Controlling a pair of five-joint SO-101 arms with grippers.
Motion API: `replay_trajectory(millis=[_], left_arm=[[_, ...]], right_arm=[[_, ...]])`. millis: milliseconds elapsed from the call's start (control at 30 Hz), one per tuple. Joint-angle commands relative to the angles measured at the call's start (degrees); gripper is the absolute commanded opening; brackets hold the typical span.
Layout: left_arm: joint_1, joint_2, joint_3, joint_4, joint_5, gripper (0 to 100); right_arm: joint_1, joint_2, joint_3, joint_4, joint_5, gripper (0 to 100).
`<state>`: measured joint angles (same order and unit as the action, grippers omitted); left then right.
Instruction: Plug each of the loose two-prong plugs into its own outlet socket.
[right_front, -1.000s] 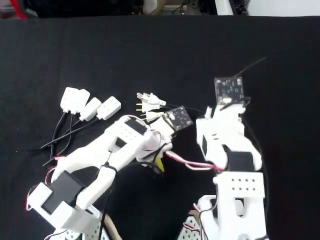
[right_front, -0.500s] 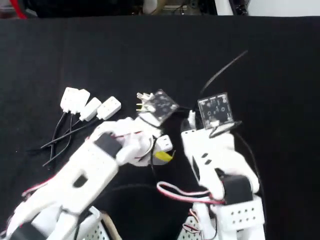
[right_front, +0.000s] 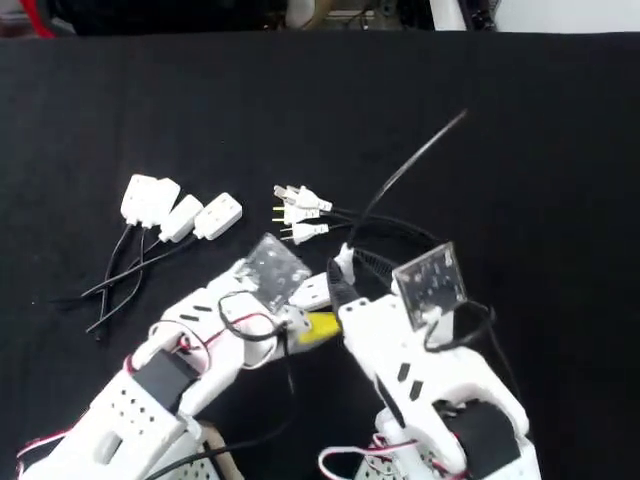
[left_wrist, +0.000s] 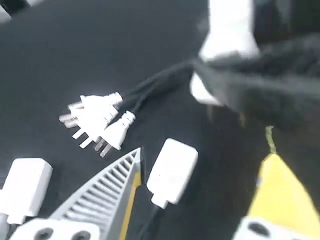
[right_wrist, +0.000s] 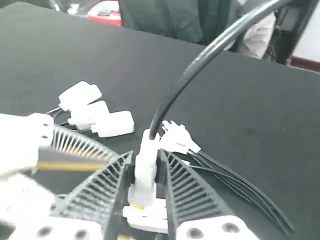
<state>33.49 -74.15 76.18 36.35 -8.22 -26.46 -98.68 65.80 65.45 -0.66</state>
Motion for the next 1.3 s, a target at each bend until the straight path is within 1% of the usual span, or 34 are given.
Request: replay_trajectory(millis=[0, 67, 133, 200, 367, 500, 567, 667, 767, 933, 1100, 1267], left_arm=[[-1.63, -3.08, 0.75, -3.25, 0.53, 21], [-1.36, -3.16, 2.07, -5.63, 0.53, 11], [-0.40, -3.16, 2.95, -7.82, 0.18, 5], [1.01, -3.16, 3.56, -8.53, 0.09, 6], [5.67, -3.52, 4.44, -8.53, 0.18, 13], [6.55, -3.25, 4.35, -8.53, 0.18, 13], [6.55, -3.43, 4.35, -8.53, 0.18, 13], [6.11, -3.69, 4.00, -8.44, 0.53, 13], [3.91, -3.69, 2.86, -8.35, 0.70, 13], [1.19, -3.69, 2.15, -8.53, 4.75, 13], [-0.84, -3.69, 1.80, -8.53, 4.92, 13], [-1.19, -3.69, 1.71, -8.53, 4.92, 13]], right_arm=[[-1.49, -1.89, 0.31, 0.00, -1.93, 1.2], [-1.41, -2.15, 0.75, -0.18, -1.93, 1.2], [-1.41, -1.98, 0.75, -0.18, -1.93, 1.2], [-1.41, -2.24, 0.75, -0.44, -1.93, 1.2], [-1.41, -2.33, 3.21, -3.69, -2.20, 1.2], [-1.49, -2.33, 5.58, -6.42, -7.21, 1.2], [-1.58, -2.33, 5.85, -6.42, -8.53, 1.2], [-1.58, -2.33, 6.02, -5.19, -8.53, 1.2], [-1.67, -2.24, 6.02, -3.08, -8.53, 1.2], [-1.85, -1.89, 6.37, -2.11, -8.18, 1.2], [-3.25, -1.89, 6.64, -1.93, -8.00, 1.2], [-4.48, -1.89, 6.46, -0.62, -7.30, 1.2]])
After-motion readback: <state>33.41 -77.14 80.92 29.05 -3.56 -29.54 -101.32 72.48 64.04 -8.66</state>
